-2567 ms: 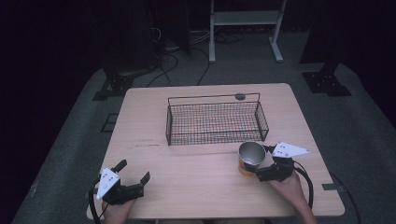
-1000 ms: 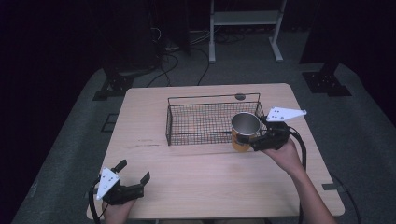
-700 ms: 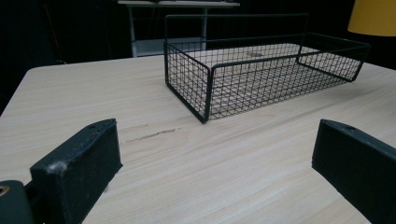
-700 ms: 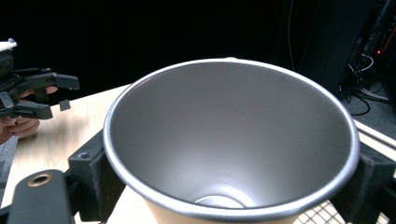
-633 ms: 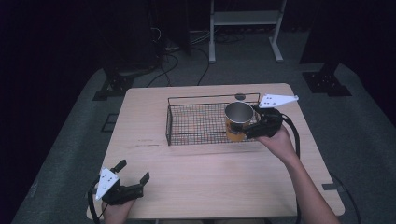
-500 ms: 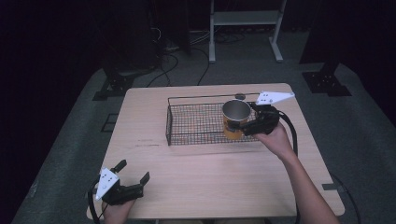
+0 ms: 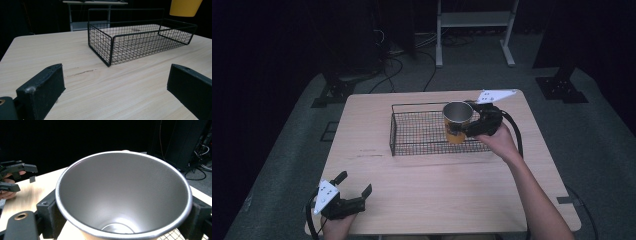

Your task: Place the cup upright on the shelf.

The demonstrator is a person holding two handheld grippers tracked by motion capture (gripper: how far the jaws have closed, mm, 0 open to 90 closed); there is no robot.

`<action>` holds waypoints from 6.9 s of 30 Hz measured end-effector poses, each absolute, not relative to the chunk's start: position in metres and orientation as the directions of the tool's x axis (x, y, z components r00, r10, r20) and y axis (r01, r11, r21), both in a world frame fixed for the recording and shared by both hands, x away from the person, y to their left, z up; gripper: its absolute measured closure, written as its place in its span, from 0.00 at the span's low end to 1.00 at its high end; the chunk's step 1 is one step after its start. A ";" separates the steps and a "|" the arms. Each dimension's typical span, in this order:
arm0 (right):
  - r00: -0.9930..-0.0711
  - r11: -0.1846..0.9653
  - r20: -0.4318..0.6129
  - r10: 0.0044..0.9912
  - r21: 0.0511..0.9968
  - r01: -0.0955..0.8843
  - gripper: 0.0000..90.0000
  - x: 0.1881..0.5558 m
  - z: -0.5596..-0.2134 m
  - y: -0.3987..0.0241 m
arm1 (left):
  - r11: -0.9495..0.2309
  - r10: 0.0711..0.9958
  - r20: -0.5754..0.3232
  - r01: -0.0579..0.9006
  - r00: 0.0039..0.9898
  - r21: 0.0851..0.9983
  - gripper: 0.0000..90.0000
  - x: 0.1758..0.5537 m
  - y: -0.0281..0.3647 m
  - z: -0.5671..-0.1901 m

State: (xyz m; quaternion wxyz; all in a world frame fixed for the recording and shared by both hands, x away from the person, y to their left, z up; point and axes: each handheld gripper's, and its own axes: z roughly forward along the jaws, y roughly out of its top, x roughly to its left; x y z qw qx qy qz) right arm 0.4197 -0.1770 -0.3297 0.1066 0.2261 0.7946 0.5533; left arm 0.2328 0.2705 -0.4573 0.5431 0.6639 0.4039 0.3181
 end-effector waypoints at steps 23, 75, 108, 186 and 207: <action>-0.877 0.319 0.100 0.470 0.907 0.275 0.13 0.460 -0.324 -0.145 | -0.082 0.879 -0.017 0.186 0.476 0.979 0.00 0.232 0.271 -0.457; -0.818 0.477 0.093 0.567 0.773 0.418 0.13 0.515 -0.407 -0.134 | -0.074 0.882 -0.020 0.181 0.472 0.981 0.00 0.230 0.273 -0.456; -0.829 0.575 0.006 0.559 0.717 0.393 0.14 0.503 -0.402 -0.140 | -0.075 0.883 -0.017 0.176 0.470 0.982 0.00 0.229 0.273 -0.456; -0.786 0.404 0.105 0.609 0.812 0.421 0.14 0.426 -0.398 -0.255 | -0.089 0.875 -0.003 0.167 0.484 0.982 0.00 0.231 0.265 -0.456; -0.788 0.401 0.105 0.607 0.815 0.418 0.14 0.409 -0.408 -0.263 | -0.091 0.875 -0.001 0.166 0.484 0.982 0.00 0.231 0.265 -0.456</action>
